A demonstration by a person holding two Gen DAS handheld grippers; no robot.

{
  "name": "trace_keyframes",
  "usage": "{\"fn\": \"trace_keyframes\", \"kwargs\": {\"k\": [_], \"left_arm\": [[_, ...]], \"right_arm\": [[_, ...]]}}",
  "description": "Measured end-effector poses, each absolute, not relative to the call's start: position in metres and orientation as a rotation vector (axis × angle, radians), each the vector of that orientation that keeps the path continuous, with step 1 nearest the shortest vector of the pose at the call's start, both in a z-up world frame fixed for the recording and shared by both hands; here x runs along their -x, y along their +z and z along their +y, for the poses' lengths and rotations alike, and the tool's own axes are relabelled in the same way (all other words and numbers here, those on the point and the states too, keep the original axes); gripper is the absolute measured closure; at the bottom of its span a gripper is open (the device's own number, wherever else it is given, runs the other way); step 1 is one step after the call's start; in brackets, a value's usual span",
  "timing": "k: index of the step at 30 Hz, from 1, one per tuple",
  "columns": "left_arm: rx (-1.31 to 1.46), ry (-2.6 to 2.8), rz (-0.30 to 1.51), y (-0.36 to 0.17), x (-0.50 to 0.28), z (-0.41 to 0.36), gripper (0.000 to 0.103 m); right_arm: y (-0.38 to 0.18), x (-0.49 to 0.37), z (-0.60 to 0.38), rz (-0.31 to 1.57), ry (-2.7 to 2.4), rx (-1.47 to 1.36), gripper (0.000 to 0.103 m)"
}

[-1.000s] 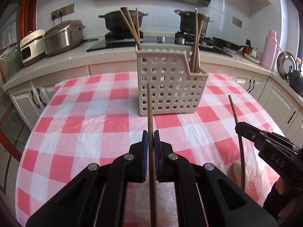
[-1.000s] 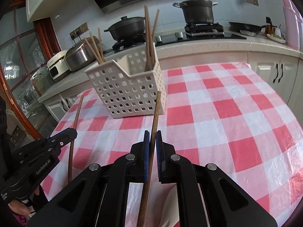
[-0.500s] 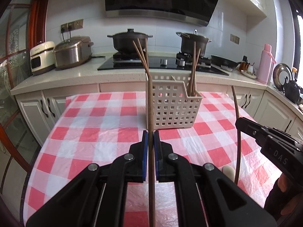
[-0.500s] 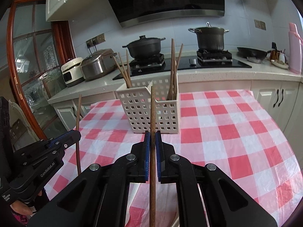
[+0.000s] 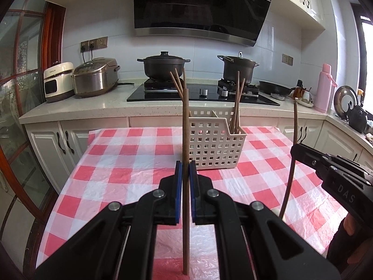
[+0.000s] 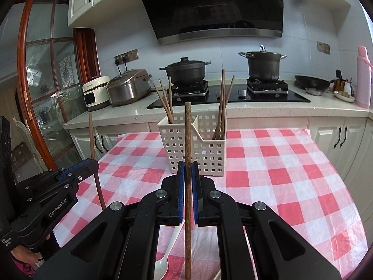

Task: Organize utensils
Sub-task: 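Lift both chopsticks upright and carry them over the white caddy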

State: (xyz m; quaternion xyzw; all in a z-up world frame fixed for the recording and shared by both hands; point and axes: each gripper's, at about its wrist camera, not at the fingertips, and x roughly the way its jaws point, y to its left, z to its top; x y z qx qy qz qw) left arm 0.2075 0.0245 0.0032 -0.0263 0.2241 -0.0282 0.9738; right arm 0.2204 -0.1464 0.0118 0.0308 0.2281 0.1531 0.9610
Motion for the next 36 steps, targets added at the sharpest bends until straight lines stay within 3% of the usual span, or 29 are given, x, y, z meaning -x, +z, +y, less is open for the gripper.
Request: {"fn": "trace_keyframes", "kwargs": {"k": [23, 36], "left_arm": [[0.007, -0.087, 0.363, 0.039, -0.217, 0.013, 0.097], [-0.015, -0.145, 0.323, 0.086, -0.256, 0.003, 0.097]], "right_arm": [[0.044, -0.234, -0.140, 0.385, 0.324, -0.015, 0.097], [0.080, -0.271, -0.143, 0.341, 0.317, 0.004, 0.097]]}}
